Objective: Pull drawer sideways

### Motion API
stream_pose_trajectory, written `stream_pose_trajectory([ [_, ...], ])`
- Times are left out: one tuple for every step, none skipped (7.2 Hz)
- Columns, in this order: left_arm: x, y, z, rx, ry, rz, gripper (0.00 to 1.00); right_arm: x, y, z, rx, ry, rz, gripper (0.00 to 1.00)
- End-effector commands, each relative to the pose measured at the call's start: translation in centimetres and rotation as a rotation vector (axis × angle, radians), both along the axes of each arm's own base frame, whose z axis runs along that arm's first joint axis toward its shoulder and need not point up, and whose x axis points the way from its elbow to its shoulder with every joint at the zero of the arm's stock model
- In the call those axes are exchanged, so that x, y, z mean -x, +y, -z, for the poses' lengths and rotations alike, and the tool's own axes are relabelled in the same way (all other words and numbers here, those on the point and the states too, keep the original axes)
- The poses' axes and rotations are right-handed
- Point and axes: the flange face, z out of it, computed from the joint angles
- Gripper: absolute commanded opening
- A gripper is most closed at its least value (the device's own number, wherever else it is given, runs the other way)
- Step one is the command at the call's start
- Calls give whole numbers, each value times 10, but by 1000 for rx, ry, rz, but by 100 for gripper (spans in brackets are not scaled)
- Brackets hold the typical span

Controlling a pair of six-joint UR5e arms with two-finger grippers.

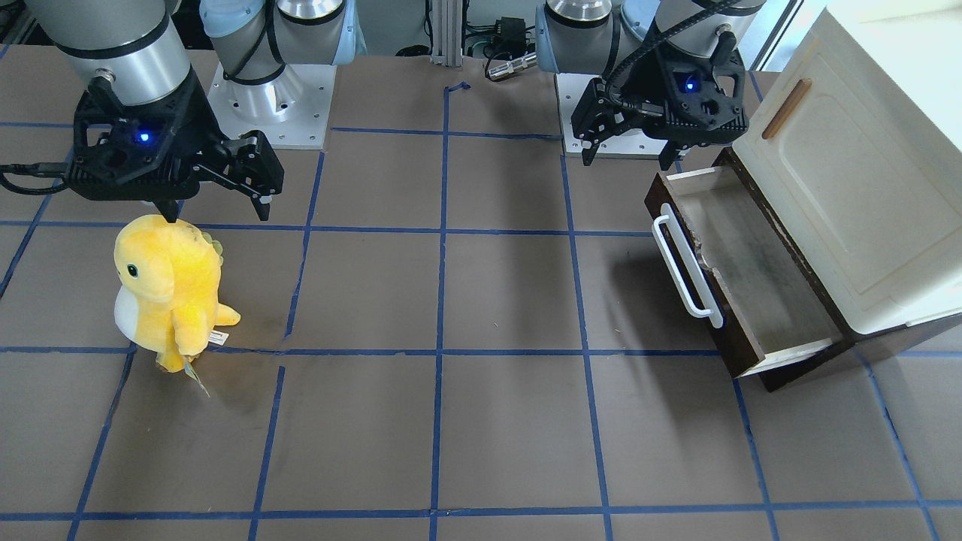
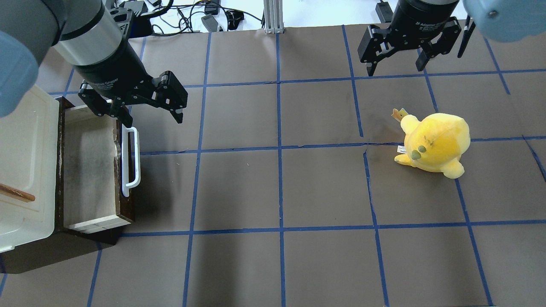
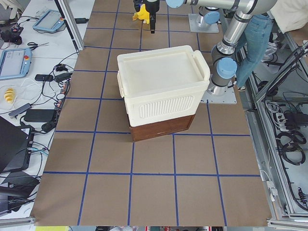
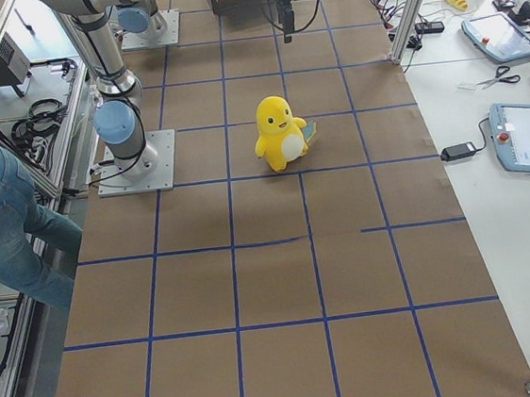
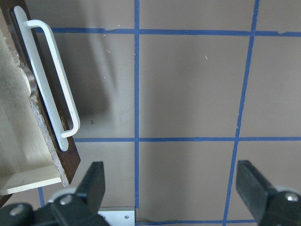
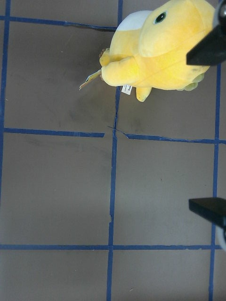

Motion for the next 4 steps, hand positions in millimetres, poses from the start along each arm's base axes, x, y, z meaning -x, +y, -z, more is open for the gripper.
stream_pose_trajectory([
  [-1, -4, 0, 16, 5, 11, 100, 0, 0, 0, 0, 0, 0, 100],
  [-1, -3, -1, 15, 2, 9, 100, 0, 0, 0, 0, 0, 0, 100],
  [-1, 0, -1, 12, -1, 11, 100, 0, 0, 0, 0, 0, 0, 100],
  [-1, 1, 0, 8, -1, 9, 100, 0, 0, 0, 0, 0, 0, 100],
])
